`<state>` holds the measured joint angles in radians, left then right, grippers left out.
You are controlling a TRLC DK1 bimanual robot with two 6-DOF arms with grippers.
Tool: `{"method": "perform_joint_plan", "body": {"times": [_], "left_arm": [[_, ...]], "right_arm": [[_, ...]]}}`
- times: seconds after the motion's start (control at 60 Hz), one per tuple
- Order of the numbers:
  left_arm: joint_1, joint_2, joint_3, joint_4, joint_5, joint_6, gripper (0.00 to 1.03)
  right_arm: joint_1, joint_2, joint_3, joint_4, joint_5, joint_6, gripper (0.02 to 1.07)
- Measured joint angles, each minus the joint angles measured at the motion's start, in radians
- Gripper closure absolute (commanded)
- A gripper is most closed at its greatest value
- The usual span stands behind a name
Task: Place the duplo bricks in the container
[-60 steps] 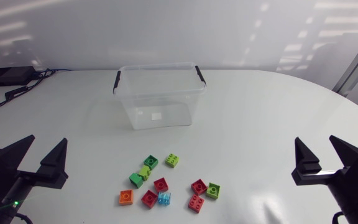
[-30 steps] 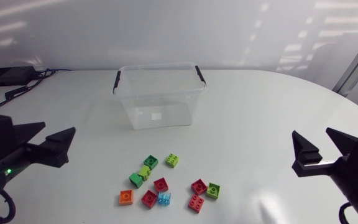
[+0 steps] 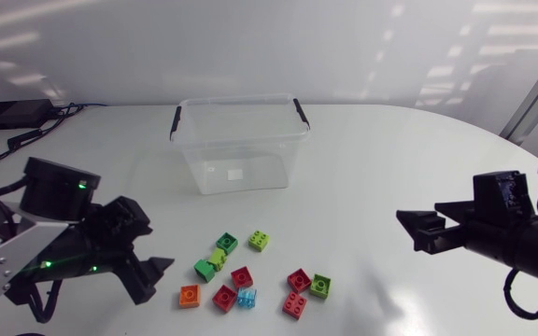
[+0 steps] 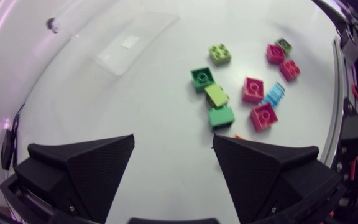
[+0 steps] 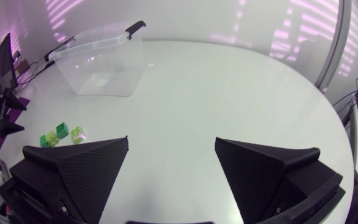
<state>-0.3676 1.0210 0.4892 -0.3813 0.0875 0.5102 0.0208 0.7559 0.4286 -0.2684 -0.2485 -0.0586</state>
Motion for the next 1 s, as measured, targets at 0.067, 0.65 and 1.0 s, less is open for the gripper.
{"method": "perform_joint_plan", "body": {"times": [0.067, 0.65, 1.0], "left_arm": [[-0.009, 0.034, 0.0, -0.042, 0.049, 0.063, 0.16], [-0.05, 0.219, 0.0, -0.092, 0.239, 0.369, 0.21], [-0.113, 0.34, 0.0, -0.016, 0.245, 0.411, 0.66]], "right_arm": [[-0.028, 0.056, 0.037, -0.048, -0.075, 0.003, 0.06], [0.022, 0.274, 0.198, -0.383, -0.272, -0.329, 0.07], [0.294, 0.295, 0.153, -0.296, -0.161, -0.359, 0.07]]}}
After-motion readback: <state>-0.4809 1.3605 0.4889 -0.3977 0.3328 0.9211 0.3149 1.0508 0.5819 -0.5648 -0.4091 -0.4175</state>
